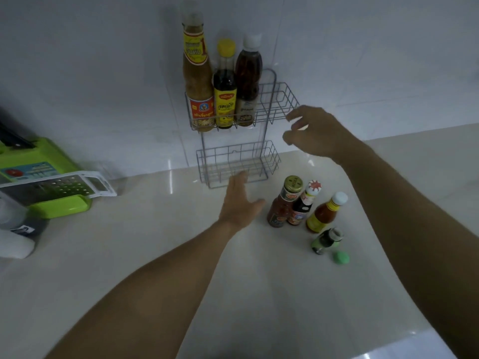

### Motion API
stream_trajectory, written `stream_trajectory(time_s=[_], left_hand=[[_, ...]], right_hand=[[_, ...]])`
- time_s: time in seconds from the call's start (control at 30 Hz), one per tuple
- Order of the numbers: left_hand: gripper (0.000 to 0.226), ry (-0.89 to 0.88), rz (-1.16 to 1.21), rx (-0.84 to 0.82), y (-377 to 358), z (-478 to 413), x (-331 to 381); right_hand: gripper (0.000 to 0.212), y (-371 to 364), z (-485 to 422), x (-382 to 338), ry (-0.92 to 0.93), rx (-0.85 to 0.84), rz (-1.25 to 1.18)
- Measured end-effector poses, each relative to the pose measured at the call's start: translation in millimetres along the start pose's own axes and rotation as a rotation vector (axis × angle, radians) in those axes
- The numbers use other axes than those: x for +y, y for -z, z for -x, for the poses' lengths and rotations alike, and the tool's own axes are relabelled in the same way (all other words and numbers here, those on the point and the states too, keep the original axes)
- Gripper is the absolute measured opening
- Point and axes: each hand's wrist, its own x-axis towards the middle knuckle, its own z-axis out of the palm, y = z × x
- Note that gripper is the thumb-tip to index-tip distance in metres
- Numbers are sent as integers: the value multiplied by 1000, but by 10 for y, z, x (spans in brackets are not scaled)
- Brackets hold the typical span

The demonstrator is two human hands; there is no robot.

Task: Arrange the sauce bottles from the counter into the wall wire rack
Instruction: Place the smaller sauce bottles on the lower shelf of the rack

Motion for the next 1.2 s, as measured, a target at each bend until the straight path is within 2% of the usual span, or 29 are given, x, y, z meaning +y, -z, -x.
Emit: stream_trajectory(time_s=[0.1, 0.13, 0.17, 0.27, 0.33, 0.53, 0.63, 0.73, 0.87, 0.97, 1.03, 1.1, 1.2], left_hand=[[113, 42, -47, -345, -342, 48, -109], [115, 10, -47, -399, -428, 54, -108], [108, -38, 1, -422, -505, 60, -107], [56, -108, 96, -325, -651, 76, -74], [40, -125, 66, -248, -669, 58, -44], [44, -76, -40, -215, -733, -37, -25], [38, -61, -71, -214, -731, -4, -104], [30, -77, 19, -223, -553, 56, -85], [42, 92, 277, -297, -216, 106, 15], [39, 174, 367, -259, -5, 136, 127], [29, 185, 387, -230, 124, 151, 176], [15, 195, 360, -171, 192, 190, 217], [12, 218, 298, -30, 252, 236, 199]], right_hand=[[57, -72, 231, 136, -15, -244, 285], [59, -125, 279, 192, -30, -304, 351], [61, -188, 320, 248, -41, -346, 425], [60, -359, 400, 394, 11, -345, 582], [55, -421, 405, 463, 40, -290, 551], [38, -549, 370, 593, 89, -217, 499], [38, -531, 357, 574, 133, -234, 508], [37, -509, 329, 511, 199, -270, 451], [32, -416, 194, 282, 263, -341, 290], [28, -395, 90, 107, 329, -353, 204], [28, -488, 33, 39, 444, -274, 271], [38, -611, -14, -14, 538, -212, 451], [58, -713, -100, -195, 461, -249, 691]])
